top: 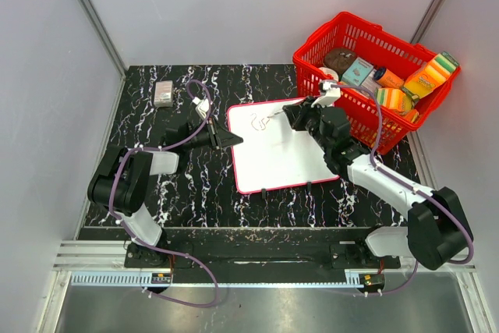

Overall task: Write a sentence on the whiteboard
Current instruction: Put down the whiteboard on the whiteboard stand.

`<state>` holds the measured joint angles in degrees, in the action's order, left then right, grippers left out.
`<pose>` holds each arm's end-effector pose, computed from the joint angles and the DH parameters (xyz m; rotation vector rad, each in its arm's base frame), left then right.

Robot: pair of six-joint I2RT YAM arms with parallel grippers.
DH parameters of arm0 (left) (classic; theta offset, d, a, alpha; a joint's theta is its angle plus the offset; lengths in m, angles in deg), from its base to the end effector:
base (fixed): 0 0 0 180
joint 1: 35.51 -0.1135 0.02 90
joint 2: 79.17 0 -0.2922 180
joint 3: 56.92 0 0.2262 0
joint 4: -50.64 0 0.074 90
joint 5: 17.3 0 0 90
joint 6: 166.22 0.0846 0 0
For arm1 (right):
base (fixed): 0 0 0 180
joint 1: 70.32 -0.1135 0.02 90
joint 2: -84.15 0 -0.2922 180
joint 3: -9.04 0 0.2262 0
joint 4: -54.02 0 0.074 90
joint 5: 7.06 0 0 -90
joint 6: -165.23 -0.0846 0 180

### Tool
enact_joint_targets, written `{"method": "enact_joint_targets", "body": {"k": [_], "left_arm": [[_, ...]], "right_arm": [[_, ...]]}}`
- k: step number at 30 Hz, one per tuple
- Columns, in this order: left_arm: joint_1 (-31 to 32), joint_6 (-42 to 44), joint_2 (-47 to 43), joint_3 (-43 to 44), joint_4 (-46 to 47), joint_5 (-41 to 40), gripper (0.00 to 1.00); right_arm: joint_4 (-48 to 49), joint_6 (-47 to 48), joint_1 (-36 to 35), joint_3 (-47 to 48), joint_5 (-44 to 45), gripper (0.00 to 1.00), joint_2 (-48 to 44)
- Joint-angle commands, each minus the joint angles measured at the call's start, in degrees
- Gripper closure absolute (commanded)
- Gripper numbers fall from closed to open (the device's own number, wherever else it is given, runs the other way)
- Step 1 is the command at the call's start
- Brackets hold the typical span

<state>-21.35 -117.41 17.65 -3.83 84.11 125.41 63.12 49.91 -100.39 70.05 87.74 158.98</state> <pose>0.3146 -0.1488 0.2250 0.3004 1.9039 -1.4723 0.2813 0.1547 0.3285 -0.0049 1.6957 0.6623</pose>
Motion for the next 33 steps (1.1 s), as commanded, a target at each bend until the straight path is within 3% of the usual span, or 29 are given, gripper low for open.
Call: {"method": "enact_joint_targets", "body": {"k": [1, 33], "left_arm": [[1.05, 4.54, -1.19, 0.52, 0.88, 0.55, 1.0], [1.05, 4.63, -1.28, 0.52, 0.8, 0.47, 1.0]], "right_arm": [[0.3, 0.8, -0.26, 2.27, -1.63, 1.0, 1.29], [-5.94, 0.36, -0.26, -3.35, -1.37, 1.0, -4.16]]}}
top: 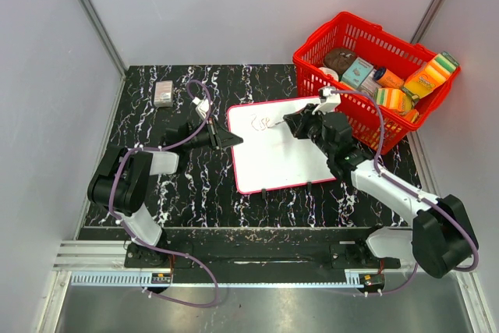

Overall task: Write a sentence on the whiteboard
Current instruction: Put down the whiteboard on the whiteboard stand.

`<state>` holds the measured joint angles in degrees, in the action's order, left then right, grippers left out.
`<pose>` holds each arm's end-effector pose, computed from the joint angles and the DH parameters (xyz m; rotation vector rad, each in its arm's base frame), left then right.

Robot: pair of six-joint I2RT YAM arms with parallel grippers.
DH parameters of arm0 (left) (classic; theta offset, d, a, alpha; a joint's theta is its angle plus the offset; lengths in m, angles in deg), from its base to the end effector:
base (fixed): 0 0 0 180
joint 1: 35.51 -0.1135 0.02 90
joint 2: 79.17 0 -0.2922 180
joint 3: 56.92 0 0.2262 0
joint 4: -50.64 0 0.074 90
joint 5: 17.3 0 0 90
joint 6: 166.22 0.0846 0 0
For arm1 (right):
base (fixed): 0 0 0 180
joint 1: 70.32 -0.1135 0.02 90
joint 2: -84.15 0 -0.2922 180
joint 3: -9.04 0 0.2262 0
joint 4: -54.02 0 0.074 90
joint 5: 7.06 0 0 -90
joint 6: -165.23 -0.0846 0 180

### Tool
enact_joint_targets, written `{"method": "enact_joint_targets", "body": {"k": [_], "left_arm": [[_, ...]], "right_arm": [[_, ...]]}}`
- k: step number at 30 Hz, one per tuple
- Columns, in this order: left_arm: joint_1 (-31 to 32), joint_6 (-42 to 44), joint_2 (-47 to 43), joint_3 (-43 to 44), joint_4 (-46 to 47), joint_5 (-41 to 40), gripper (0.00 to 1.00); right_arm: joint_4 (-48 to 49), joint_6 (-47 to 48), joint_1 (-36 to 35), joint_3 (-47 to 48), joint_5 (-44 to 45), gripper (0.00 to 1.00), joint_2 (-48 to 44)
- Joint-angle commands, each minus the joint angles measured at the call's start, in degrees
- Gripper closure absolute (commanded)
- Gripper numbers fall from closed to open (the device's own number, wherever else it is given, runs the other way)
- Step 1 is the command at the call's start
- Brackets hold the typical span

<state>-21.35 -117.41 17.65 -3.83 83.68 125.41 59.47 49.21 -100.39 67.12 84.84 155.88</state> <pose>0.3144 -0.1487 0.2240 0.2962 1.9111 -1.4736 0.2655 0.1505 0.3150 -0.0370 1.7636 0.6925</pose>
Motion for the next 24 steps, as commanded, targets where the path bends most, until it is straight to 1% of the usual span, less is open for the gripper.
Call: {"method": "enact_joint_targets", "body": {"k": [1, 9, 17, 24], "left_arm": [[1.05, 4.63, -1.19, 0.52, 1.23, 0.47, 1.0], [1.14, 4.63, -1.28, 0.52, 1.32, 0.47, 1.0], [1.23, 4.71, -1.37, 0.61, 1.15, 0.47, 1.0], [1.14, 4.71, -1.37, 0.52, 1.15, 0.46, 1.0]], "right_arm": [[-2.38, 1.15, -0.26, -0.51, 1.8, 1.0, -1.15], [-1.59, 1.59, -0.26, 0.19, 5.05, 1.0, -1.94], [-0.54, 1.24, -0.26, 1.33, 4.17, 1.0, -3.6], [-0.63, 1.85, -0.08, 1.33, 6.37, 1.0, -3.79]]}}
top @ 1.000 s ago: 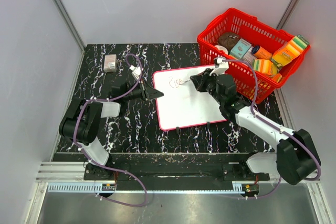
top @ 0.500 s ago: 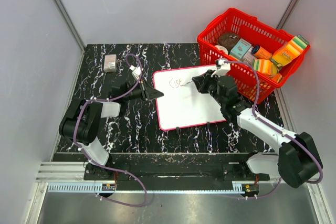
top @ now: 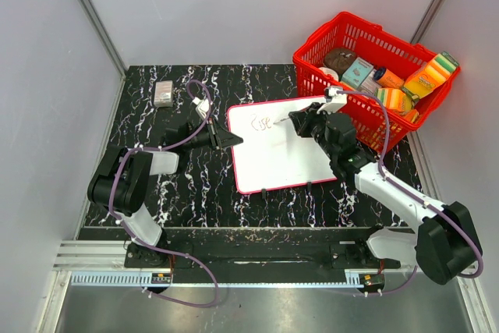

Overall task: Write a sentence on the whiteboard
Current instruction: Put down the whiteboard on the whiteboard stand.

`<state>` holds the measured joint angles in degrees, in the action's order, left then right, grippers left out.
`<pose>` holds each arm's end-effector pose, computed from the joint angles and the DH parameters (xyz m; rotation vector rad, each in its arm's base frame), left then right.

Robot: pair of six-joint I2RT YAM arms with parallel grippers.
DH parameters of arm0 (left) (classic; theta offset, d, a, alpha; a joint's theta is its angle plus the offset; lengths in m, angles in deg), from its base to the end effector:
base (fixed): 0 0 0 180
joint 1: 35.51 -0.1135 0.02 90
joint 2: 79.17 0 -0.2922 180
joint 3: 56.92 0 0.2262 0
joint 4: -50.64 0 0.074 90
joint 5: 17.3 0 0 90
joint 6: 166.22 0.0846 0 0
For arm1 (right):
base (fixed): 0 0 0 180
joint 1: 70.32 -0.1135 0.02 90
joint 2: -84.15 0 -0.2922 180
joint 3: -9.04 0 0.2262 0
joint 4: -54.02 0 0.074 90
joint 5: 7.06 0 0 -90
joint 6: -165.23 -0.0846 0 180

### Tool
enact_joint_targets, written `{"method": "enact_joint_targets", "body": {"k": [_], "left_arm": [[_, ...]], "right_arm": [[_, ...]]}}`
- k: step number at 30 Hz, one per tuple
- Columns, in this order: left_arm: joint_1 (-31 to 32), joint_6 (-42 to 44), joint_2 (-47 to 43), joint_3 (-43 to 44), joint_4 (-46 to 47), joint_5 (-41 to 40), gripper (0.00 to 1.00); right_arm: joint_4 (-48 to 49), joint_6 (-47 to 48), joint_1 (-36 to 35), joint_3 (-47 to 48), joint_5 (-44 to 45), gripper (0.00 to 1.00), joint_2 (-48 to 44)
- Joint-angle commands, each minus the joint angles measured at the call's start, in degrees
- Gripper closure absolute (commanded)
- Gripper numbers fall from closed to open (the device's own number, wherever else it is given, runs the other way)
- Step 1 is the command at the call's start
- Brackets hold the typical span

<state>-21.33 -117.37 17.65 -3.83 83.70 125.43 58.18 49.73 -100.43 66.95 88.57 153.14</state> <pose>0.3143 -0.1489 0.2241 0.2977 1.9106 -1.4736 0.2587 0.1404 0.3237 0.0057 1.7326 0.6401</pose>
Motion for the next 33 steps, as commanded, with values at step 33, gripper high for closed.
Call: {"method": "enact_joint_targets", "body": {"k": [33], "left_arm": [[1.21, 5.11, -1.63, 0.61, 0.51, 0.27, 1.0]], "right_arm": [[0.13, 1.33, -0.04, -3.06, -1.94, 1.0, -4.47]]}}
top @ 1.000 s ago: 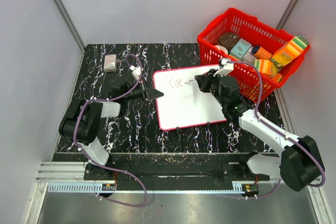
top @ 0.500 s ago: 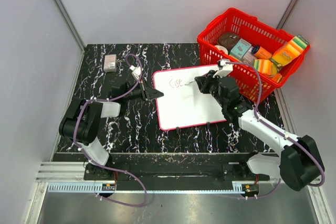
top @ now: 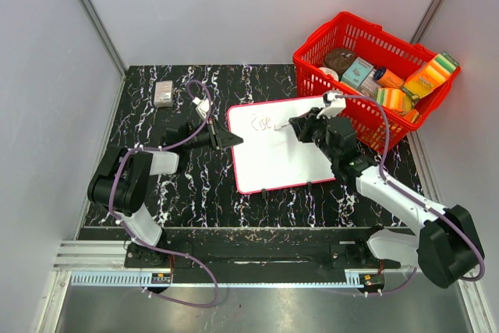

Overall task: Write a sentence on the whiteboard
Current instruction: Put down the whiteboard on the whiteboard stand.

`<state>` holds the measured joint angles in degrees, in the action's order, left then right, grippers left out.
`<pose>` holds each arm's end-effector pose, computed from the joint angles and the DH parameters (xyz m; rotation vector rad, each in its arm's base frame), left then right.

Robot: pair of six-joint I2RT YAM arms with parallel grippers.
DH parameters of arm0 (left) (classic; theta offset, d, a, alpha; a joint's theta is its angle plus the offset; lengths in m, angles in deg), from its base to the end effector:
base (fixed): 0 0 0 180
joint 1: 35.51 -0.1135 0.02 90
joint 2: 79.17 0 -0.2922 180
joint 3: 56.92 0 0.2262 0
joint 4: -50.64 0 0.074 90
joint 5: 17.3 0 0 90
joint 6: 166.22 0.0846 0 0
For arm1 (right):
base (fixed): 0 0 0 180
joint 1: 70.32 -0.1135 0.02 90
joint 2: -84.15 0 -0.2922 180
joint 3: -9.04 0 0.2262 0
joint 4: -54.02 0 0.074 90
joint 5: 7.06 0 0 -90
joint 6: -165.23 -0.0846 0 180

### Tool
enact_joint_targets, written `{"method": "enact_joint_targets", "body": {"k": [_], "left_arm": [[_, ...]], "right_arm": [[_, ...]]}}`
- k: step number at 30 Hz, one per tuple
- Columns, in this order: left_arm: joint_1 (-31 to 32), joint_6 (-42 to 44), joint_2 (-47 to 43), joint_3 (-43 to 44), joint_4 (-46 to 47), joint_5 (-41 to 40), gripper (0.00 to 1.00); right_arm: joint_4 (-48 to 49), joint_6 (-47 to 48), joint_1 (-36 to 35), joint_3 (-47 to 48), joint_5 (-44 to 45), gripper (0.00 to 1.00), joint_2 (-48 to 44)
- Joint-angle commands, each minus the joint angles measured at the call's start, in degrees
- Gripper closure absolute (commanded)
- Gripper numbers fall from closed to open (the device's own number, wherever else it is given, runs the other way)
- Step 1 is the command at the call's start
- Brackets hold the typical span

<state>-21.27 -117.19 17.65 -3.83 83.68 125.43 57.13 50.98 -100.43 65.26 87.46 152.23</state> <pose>0.3142 -0.1492 0.2240 0.3014 1.9097 -1.4723 0.2532 0.1391 0.3140 -0.0305 1.7644 0.6292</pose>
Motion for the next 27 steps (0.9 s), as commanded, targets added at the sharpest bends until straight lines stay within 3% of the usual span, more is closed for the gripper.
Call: {"method": "enact_joint_targets", "body": {"k": [1, 10, 27], "left_arm": [[1.14, 5.02, -1.63, 0.61, 0.53, 0.27, 1.0], [1.14, 5.11, -1.72, 0.52, 0.44, 0.09, 1.0], [1.14, 5.46, -2.16, 0.25, 0.18, -0.26, 1.0]], "right_arm": [[1.71, -0.01, -0.04, -1.72, -0.65, 1.0, -5.39], [1.1, -0.27, 0.23, -3.13, 2.34, 1.0, -12.26], [-2.33, -0.71, 4.44, -0.68, -3.89, 1.0, -11.03]]}}
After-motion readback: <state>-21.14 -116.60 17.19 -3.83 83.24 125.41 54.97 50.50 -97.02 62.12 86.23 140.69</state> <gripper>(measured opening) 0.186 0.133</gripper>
